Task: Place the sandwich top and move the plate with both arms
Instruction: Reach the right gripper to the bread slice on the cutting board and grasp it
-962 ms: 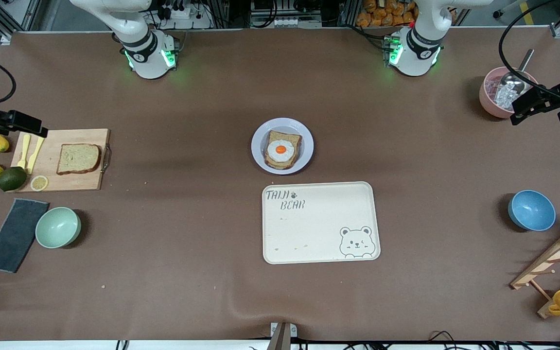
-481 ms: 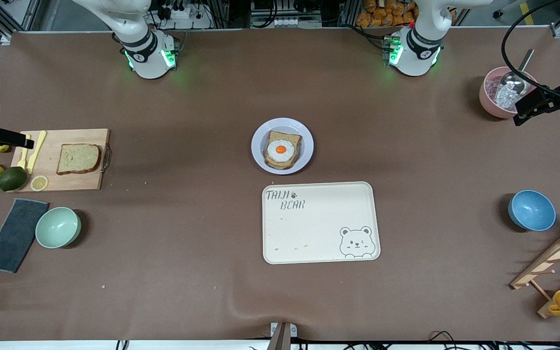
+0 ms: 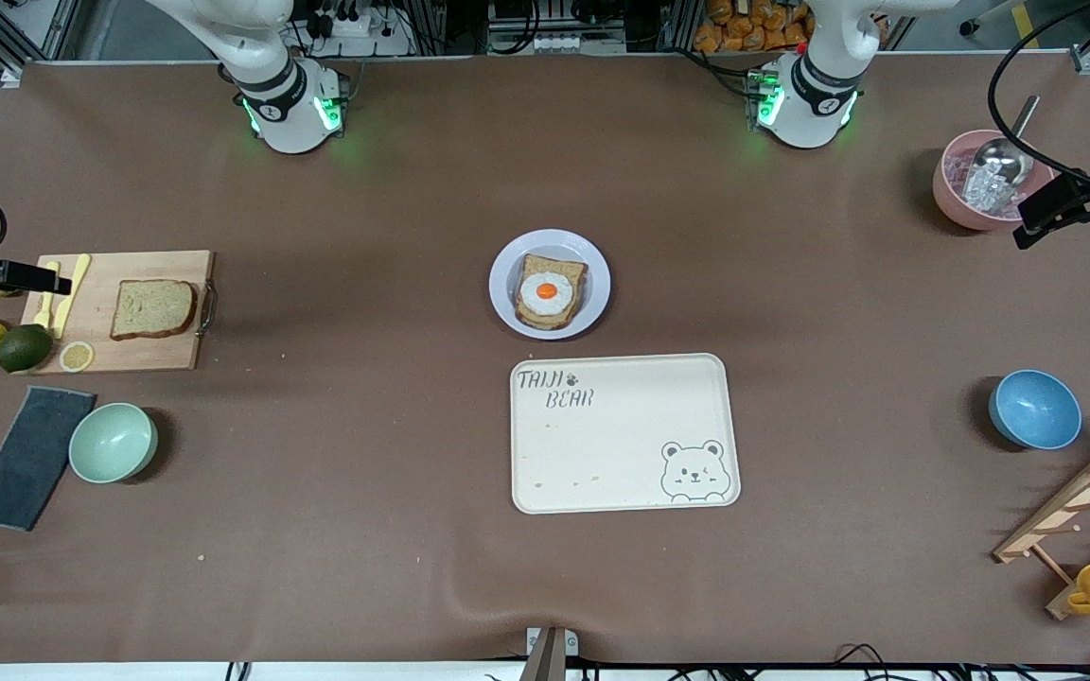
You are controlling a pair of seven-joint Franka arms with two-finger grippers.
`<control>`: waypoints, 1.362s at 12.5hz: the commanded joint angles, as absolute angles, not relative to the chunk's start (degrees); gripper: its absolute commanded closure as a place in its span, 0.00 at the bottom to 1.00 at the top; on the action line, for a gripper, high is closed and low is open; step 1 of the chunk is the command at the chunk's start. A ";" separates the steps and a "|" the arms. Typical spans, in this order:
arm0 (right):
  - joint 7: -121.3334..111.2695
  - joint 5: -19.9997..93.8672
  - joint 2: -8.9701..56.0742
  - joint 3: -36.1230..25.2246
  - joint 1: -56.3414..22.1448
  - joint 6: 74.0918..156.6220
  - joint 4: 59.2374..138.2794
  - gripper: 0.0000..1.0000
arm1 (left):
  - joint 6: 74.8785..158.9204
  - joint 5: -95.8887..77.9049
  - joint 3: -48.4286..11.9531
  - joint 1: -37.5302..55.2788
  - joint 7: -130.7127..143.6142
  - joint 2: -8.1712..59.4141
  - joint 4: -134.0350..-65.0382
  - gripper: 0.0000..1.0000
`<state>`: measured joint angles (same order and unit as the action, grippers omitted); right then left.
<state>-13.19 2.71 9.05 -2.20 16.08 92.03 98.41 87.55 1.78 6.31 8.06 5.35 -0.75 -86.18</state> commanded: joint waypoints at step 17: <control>-48.31 13.08 18.62 -1.41 32.52 119.25 116.72 0.16 | 88.07 1.67 5.98 6.59 4.57 -1.85 -87.63 0.00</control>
<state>-43.97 10.58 16.62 -2.28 30.59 117.23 116.78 87.56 1.78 6.30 7.04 5.35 -0.75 -86.49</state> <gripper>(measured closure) 0.110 0.000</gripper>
